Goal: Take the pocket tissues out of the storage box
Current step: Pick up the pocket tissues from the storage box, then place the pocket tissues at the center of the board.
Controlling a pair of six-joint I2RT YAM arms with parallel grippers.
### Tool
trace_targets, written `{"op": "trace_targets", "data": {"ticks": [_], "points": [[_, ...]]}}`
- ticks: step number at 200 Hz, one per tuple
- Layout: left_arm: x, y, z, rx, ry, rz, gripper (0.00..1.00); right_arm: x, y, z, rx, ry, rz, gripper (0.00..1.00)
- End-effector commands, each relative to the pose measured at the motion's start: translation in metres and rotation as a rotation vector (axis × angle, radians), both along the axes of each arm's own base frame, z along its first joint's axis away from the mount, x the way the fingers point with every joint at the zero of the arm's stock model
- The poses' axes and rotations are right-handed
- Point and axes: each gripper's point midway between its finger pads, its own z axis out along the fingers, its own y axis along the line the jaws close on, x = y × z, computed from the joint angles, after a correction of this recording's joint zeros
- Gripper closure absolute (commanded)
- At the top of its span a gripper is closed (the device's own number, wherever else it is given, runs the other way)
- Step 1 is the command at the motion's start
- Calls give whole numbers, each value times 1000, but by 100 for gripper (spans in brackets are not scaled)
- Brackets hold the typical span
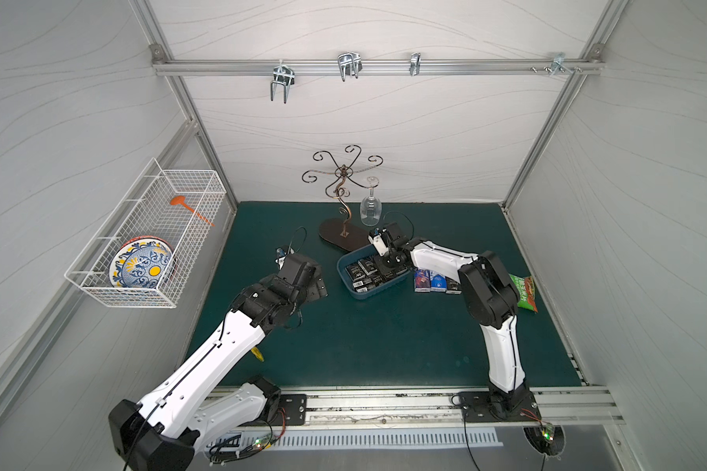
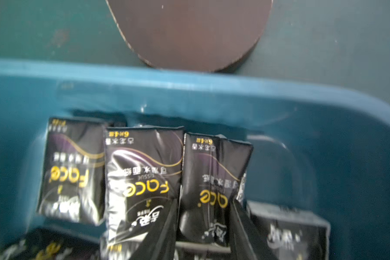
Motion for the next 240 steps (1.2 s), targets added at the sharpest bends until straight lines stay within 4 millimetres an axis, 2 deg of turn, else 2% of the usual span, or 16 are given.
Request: {"op": "trace_targets", "data": {"ticks": [1,22,39,75,99,119,174,202,225,240], "points": [[5,-2,17,-25,-56,2,10,-3,4,47,58,-85,1,60],[5,-1,18,-24,-62,4,10,-9,5,79,95,-138,1,60],[4,0,20,-24,-68,5,10,-16,2,98,106,-167,6,60],[4,-1,20,-33,-72,5,10,-33,-15,112,85,-187,-2,59],[5,-4,20,-43,-69,-1,10,-44,-33,109,34,-174,-32,59],[5,-4,21,-48,-70,-3,10,-61,-53,104,9,-140,-72,59],[12,-15,24,-74,-72,-28,10,-138,-118,79,-37,-52,-187,59],[15,-20,24,-94,-71,-38,10,-167,-144,66,-58,-16,-228,58],[16,-23,23,-100,-64,-42,10,-182,-155,40,-70,53,-269,57],[17,-24,22,-104,-68,-41,10,-181,-153,37,-100,55,-276,57]]}}
